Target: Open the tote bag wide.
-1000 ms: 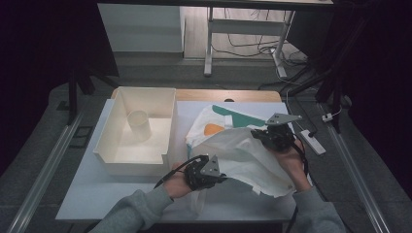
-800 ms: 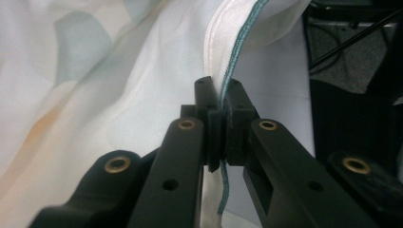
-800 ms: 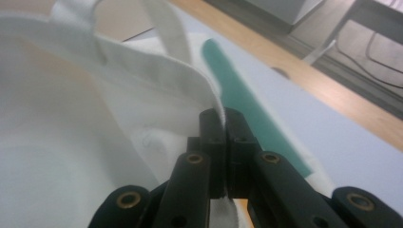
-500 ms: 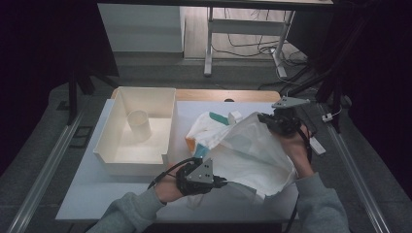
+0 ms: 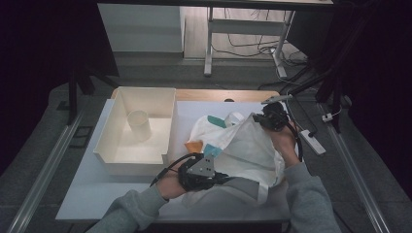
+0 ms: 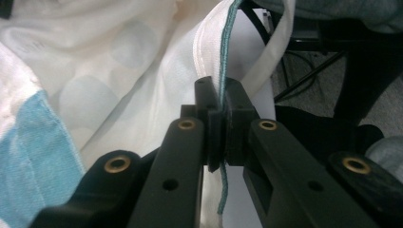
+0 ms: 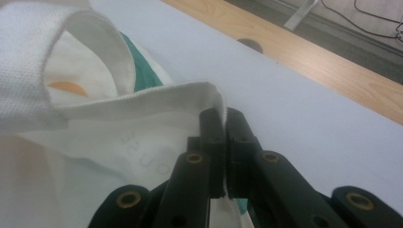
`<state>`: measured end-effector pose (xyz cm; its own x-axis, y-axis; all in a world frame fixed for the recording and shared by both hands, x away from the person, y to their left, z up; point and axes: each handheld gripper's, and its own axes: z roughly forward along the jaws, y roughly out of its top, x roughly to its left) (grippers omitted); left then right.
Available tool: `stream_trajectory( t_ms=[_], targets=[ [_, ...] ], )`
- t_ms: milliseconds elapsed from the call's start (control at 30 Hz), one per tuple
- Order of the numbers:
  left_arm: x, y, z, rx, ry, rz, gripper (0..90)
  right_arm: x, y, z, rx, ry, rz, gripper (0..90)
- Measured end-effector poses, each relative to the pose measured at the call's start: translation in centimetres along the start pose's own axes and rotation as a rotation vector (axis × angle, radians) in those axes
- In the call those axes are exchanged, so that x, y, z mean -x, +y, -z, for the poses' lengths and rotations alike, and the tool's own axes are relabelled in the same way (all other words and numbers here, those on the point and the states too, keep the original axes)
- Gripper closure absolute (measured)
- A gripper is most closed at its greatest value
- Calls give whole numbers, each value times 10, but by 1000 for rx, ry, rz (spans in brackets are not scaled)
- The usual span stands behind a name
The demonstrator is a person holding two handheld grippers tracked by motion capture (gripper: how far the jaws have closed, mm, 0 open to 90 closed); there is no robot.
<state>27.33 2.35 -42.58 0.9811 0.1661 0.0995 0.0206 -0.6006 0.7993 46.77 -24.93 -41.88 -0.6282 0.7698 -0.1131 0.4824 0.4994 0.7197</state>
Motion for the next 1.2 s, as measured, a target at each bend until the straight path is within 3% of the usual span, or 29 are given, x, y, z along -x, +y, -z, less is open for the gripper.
stream_trajectory(
  t_ms=[233, 333, 567, 767, 1200],
  targets=[
    [-13, -8, -12, -47, 19, 105, 872, 3, -7, -15, 3, -21, -18, 878],
    [-17, -11, -20, -90, 43, 134, 872, 5, -13, -17, 14, -27, -31, 878],
    [-25, -27, -46, -190, 29, 194, 872, 8, -23, -22, 38, -31, -47, 878],
    [-29, -36, -60, -236, 32, 209, 872, 10, -24, -27, 43, -41, -51, 878],
    [-29, -36, -64, -223, 13, 226, 871, 13, -32, -46, 0, -43, -45, 876]
  ],
)
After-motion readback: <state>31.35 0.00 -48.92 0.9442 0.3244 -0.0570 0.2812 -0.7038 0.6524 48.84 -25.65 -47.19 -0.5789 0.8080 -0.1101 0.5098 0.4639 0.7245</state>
